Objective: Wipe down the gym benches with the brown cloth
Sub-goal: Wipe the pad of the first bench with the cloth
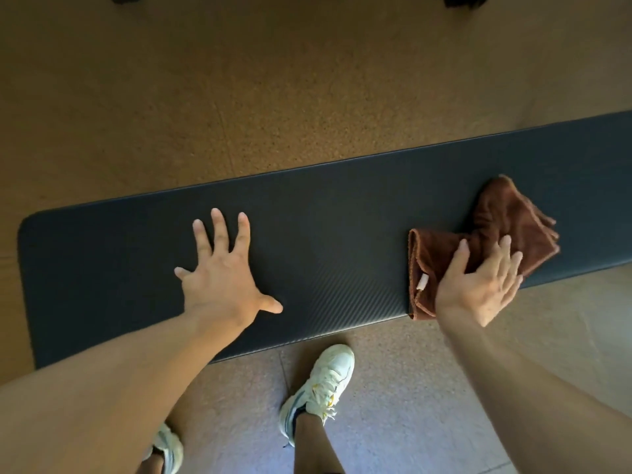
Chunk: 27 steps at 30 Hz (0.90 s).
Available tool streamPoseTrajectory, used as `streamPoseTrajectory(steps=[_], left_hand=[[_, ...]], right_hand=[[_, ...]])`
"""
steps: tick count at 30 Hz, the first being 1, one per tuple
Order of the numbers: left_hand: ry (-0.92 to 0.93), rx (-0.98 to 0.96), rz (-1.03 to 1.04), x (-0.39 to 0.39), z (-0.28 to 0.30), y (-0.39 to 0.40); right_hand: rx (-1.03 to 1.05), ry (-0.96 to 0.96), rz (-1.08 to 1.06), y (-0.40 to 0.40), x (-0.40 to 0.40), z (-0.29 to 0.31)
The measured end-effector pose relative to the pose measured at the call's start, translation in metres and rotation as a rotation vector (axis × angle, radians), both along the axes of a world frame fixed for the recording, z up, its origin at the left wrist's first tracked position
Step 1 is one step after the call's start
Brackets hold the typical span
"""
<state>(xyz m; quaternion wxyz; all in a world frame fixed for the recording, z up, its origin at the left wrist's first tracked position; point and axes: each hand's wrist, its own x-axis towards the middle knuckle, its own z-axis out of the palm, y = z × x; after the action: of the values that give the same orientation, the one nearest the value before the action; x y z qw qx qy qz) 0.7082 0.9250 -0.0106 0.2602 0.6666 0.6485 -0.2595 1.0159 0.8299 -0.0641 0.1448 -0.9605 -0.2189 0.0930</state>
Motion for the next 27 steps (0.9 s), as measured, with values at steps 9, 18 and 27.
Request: streamPoseTrajectory(steps=[9,18,27], left_hand=[[-0.355,0.037,-0.017,-0.047,0.010,-0.001],[-0.579,0.346,0.467,-0.318,0.017,-0.023],[-0.544,0.330,0.571,-0.398,0.008,-0.050]], right_hand=[[-0.067,0.043,0.070,0.009,-0.174,0.001],[-0.099,0.087,0.641,0.124,-0.411,0.007],[-0.083,0.024,1.200,0.108,-0.516,0.007]])
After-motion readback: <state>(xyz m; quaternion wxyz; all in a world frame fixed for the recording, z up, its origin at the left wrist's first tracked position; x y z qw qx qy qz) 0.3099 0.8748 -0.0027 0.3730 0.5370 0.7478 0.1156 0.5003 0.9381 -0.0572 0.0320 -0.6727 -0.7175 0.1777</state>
